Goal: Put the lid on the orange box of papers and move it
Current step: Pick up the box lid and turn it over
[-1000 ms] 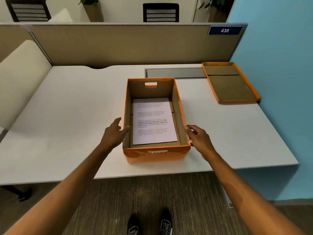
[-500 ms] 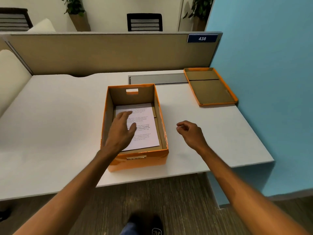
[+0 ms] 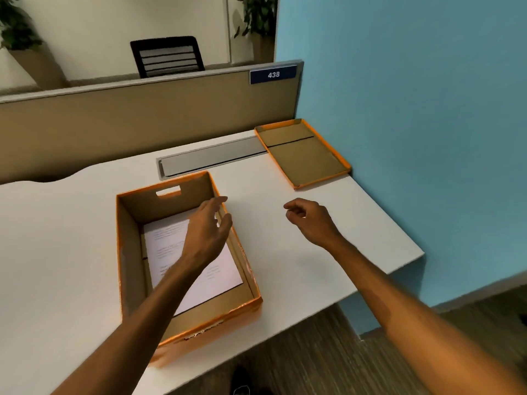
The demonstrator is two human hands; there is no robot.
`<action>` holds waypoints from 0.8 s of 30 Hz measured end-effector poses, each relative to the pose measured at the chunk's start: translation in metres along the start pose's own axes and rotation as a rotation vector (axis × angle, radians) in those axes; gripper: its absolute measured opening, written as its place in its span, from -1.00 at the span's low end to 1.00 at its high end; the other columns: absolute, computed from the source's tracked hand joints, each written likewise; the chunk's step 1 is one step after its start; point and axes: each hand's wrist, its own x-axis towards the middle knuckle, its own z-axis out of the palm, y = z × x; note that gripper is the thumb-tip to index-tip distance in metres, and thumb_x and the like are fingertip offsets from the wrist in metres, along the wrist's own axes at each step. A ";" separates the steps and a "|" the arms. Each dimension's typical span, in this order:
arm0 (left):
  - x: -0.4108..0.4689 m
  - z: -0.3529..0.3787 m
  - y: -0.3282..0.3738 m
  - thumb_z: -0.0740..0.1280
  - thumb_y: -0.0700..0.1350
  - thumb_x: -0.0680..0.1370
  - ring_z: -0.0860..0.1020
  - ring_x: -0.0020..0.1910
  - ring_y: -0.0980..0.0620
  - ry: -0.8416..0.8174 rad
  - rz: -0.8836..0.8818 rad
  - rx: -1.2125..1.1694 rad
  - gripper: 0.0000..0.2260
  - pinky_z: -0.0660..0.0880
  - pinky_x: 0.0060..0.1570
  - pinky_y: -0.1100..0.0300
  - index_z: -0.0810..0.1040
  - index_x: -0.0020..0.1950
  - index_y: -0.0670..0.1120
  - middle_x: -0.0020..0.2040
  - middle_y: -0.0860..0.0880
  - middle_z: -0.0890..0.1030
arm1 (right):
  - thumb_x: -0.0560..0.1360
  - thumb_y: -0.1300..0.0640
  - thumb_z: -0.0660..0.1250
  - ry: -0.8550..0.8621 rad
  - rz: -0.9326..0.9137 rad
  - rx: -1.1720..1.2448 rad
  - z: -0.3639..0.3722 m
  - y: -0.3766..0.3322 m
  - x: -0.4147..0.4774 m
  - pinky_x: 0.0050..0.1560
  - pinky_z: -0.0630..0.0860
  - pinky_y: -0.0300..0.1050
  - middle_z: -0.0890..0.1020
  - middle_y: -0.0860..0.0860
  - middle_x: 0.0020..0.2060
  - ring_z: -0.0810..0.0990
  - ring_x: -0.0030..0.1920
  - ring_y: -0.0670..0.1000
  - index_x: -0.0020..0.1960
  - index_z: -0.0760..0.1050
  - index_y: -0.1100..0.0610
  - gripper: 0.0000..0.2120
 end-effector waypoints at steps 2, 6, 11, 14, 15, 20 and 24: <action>0.013 0.007 0.005 0.30 -0.15 0.59 0.51 0.29 -0.09 -0.017 0.026 -0.025 -0.63 0.53 0.21 0.00 0.44 0.40 -0.14 0.38 -0.16 0.50 | 0.55 0.12 0.33 0.034 0.013 -0.012 -0.009 0.003 0.007 -0.20 0.44 -0.53 0.66 -0.05 -0.02 0.59 -0.10 -0.17 0.18 0.60 0.09 -0.78; 0.036 0.028 0.014 0.30 -0.13 0.59 0.51 0.29 -0.06 -0.072 0.065 -0.055 -0.63 0.53 0.18 0.07 0.44 0.40 -0.11 0.39 -0.14 0.49 | 0.55 0.12 0.33 0.115 0.045 -0.009 -0.030 0.013 0.018 -0.16 0.44 -0.50 0.67 -0.02 -0.02 0.61 -0.05 -0.08 0.18 0.60 0.10 -0.77; 0.070 0.060 0.025 0.30 -0.14 0.58 0.53 0.25 -0.04 -0.109 0.081 -0.074 -0.64 0.55 0.14 0.10 0.46 0.38 -0.11 0.37 -0.12 0.51 | 0.53 0.13 0.35 0.191 0.067 -0.019 -0.060 0.031 0.045 -0.22 0.41 -0.57 0.68 -0.02 -0.07 0.60 -0.12 -0.15 0.14 0.62 0.10 -0.80; 0.094 0.080 0.029 0.30 -0.15 0.57 0.55 0.22 -0.05 -0.124 0.075 -0.062 -0.65 0.55 0.12 0.08 0.47 0.37 -0.12 0.34 -0.13 0.53 | 0.51 0.13 0.37 0.222 0.093 -0.036 -0.077 0.048 0.071 -0.15 0.46 -0.48 0.70 0.00 -0.08 0.62 -0.13 -0.13 0.12 0.64 0.12 -0.80; 0.103 0.088 0.031 0.30 -0.15 0.57 0.55 0.22 -0.06 -0.129 0.064 -0.062 -0.64 0.55 0.13 0.06 0.47 0.37 -0.13 0.34 -0.13 0.54 | 0.51 0.13 0.37 0.220 0.105 -0.033 -0.082 0.055 0.082 -0.08 0.51 -0.37 0.70 0.01 -0.07 0.63 -0.10 -0.09 0.11 0.64 0.13 -0.80; 0.153 0.133 0.036 0.33 -0.15 0.54 0.59 0.13 -0.08 -0.145 -0.080 -0.093 -0.63 0.49 0.04 0.14 0.47 0.35 -0.14 0.30 -0.14 0.57 | 0.50 0.16 0.37 0.186 0.176 -0.043 -0.107 0.095 0.140 -0.16 0.47 -0.41 0.67 -0.03 -0.11 0.61 -0.12 -0.10 0.08 0.64 0.12 -0.83; 0.190 0.181 0.033 0.36 -0.11 0.52 0.57 0.01 -0.01 -0.199 -0.273 -0.142 -0.59 0.47 -0.01 0.16 0.45 0.37 -0.08 0.26 -0.14 0.57 | 0.50 0.20 0.35 0.173 0.282 0.001 -0.118 0.139 0.188 -0.17 0.54 -0.36 0.68 0.04 -0.11 0.62 -0.13 -0.03 0.05 0.62 0.16 -0.84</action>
